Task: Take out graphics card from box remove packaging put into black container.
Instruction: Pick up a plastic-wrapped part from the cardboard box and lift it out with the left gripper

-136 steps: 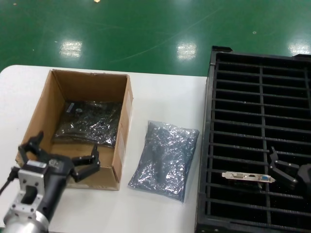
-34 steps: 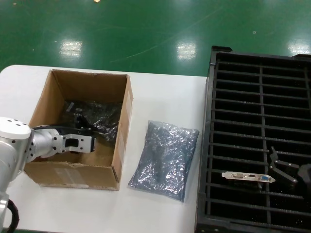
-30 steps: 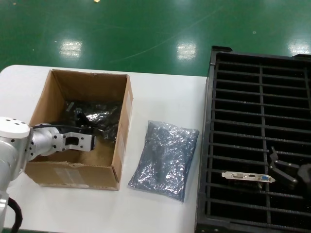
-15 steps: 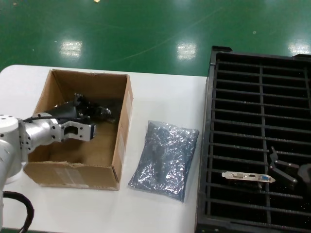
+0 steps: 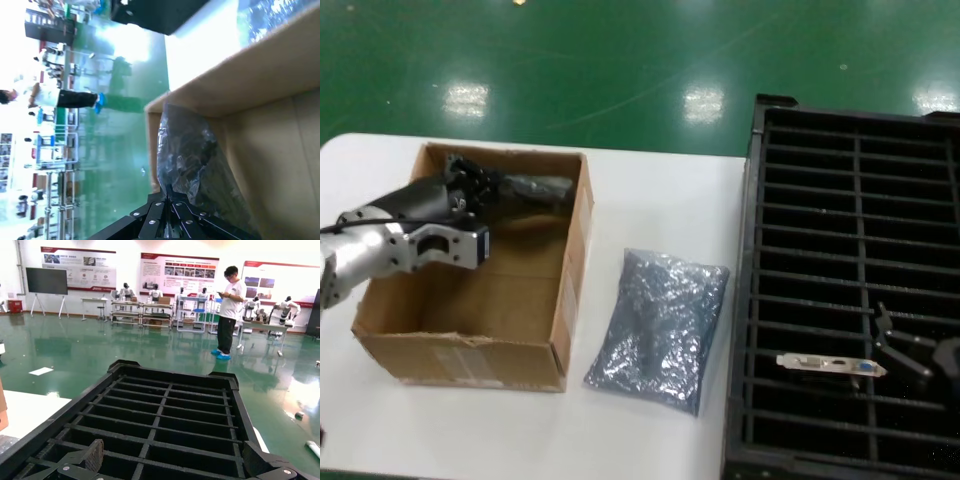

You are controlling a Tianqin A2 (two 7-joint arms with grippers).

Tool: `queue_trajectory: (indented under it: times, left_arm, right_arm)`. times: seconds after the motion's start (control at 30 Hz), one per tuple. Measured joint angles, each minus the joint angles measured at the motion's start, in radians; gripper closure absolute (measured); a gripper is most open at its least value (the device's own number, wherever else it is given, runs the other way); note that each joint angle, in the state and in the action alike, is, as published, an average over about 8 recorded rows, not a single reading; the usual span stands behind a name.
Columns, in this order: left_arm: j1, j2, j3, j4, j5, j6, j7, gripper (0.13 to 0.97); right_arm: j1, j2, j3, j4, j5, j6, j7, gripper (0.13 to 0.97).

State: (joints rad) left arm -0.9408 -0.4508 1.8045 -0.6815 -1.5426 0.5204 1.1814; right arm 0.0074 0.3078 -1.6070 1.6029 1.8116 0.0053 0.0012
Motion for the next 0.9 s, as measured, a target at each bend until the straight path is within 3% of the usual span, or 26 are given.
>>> queue_trajectory:
  times: [0.23,0.5,0.67,0.9]
  left_arm:
    - [0.128,-0.094,0.010,-0.296,0.068,-0.004,-0.270,0.957]
    - [0.316,-0.198,-0.050,-0.654,0.129,-0.081,-0.480,0.957]
    - [0.444,-0.253,-0.096,-0.850,0.113,-0.123,-0.505,0.957]
    - [0.588,-0.277,-0.140,-1.006,0.014,-0.129,-0.404,0.957]
  right_arm:
    - [0.000,0.000,0.000,0.000,0.000,0.000,0.000,0.129]
    - [0.000,0.000,0.000,0.000,0.000,0.000,0.000,0.129]
    - [0.000,0.000,0.000,0.000,0.000,0.000,0.000,0.129]
    - [0.000,0.000,0.000,0.000,0.000,0.000,0.000,0.129]
